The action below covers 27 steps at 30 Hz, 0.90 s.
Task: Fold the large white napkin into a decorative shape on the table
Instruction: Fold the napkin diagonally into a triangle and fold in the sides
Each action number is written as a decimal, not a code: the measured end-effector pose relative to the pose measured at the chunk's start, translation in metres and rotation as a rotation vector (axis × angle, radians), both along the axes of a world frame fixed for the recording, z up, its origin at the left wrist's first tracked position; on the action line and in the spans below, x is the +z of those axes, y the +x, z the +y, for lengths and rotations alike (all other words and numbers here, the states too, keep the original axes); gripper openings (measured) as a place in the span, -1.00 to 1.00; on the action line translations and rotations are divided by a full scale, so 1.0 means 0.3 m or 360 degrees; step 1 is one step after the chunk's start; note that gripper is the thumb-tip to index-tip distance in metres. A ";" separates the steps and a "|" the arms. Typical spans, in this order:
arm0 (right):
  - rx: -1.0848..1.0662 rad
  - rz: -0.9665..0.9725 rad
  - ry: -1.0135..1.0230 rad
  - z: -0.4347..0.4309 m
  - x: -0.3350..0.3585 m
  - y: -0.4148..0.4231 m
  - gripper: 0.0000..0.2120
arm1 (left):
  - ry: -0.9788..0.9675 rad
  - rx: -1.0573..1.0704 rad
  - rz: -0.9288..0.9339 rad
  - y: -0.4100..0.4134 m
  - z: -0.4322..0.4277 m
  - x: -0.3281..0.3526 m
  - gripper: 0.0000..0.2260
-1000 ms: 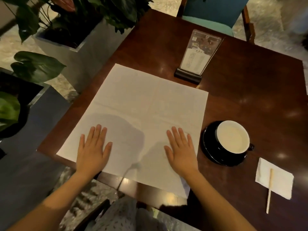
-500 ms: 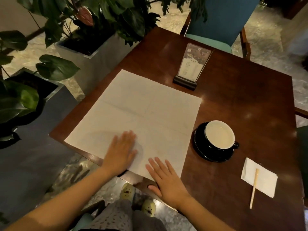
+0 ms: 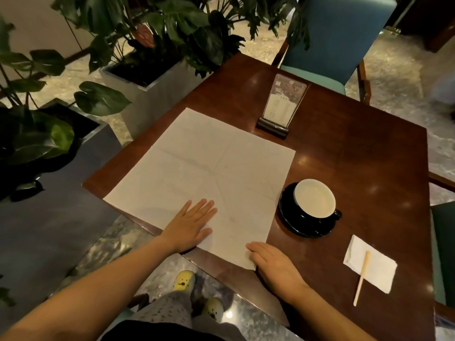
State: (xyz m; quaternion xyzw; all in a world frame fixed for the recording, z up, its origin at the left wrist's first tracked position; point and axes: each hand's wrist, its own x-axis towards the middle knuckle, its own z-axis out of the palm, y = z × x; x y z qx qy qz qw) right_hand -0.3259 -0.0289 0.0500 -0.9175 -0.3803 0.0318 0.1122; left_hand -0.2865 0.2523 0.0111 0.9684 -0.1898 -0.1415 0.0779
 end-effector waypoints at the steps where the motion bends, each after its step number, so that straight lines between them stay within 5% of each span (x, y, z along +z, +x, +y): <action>1: -0.0005 0.0035 -0.0019 0.012 0.015 0.014 -0.71 | -0.0049 0.0035 0.0052 -0.001 -0.019 0.016 -0.43; 4: -0.0227 0.0391 0.0145 0.068 0.065 0.069 -0.98 | -0.0477 0.0202 0.0426 -0.012 -0.090 0.100 -0.39; 6: -0.0305 0.0577 0.0321 0.108 0.095 0.112 -0.92 | -0.0865 0.0315 0.0610 -0.028 -0.133 0.155 -0.50; 10: -0.0308 0.0558 0.0533 0.168 0.174 0.222 -0.90 | -0.1083 0.0500 0.0312 -0.016 -0.161 0.230 -0.80; 14: -0.0351 0.0482 0.0657 0.235 0.244 0.345 -0.87 | -0.1287 0.0818 0.0118 0.083 -0.120 0.303 -0.83; 27: -0.0577 0.0287 0.0857 0.608 0.410 0.885 -0.85 | -0.1350 0.1061 -0.0227 0.590 0.187 0.483 -0.88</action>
